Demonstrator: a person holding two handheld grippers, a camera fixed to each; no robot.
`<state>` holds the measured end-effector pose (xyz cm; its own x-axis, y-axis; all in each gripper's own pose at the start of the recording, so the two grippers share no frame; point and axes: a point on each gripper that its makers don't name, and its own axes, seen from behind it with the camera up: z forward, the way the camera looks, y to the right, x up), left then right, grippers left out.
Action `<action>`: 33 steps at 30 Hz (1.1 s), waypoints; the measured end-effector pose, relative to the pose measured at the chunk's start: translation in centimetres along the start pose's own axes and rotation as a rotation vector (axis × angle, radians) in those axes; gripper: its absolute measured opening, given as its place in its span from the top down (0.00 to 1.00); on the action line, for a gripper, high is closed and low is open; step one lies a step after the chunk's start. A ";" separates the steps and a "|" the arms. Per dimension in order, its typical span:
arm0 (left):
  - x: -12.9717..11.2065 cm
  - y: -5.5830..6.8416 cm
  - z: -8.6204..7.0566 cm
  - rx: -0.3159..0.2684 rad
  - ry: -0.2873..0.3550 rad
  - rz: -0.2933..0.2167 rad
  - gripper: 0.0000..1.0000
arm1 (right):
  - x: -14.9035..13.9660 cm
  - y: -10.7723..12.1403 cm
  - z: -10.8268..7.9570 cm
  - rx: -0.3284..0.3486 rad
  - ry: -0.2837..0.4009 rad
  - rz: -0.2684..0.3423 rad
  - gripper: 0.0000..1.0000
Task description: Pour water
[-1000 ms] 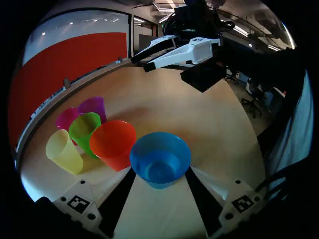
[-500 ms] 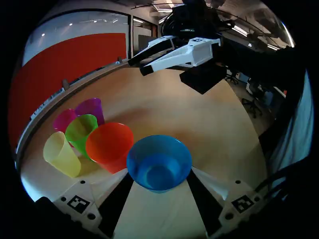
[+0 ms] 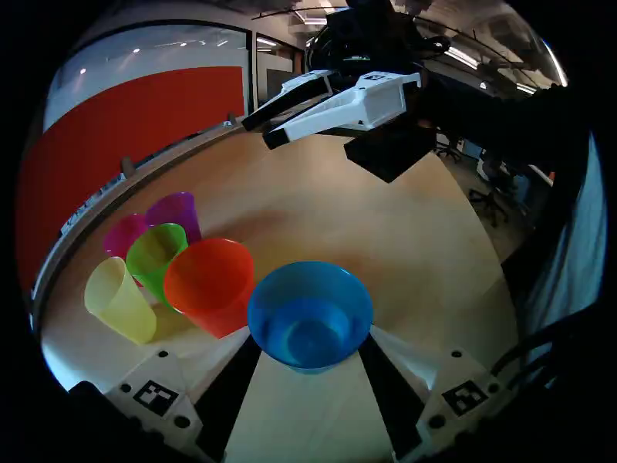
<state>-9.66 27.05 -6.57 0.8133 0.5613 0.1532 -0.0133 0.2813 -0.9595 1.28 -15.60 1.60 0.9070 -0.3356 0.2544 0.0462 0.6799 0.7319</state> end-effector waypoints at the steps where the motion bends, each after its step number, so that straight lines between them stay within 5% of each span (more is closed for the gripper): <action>1: 0.0 0.2 0.0 -0.005 -0.001 0.003 0.19 | 0.0 0.0 0.0 0.000 0.000 0.000 0.00; 10: 0.1 0.7 -0.1 -0.017 -0.005 0.014 0.19 | 0.0 0.0 0.3 0.004 0.001 0.005 0.00; 33: 2.7 -0.7 -3.0 0.046 0.102 -0.040 0.19 | 0.2 -0.3 1.9 0.024 0.001 -0.009 0.00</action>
<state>-5.76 26.05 -6.23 0.8685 0.4676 0.1645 -0.0041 0.3385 -0.9410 0.65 -17.09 2.58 0.9070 -0.3409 0.2474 0.0439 0.6608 0.7493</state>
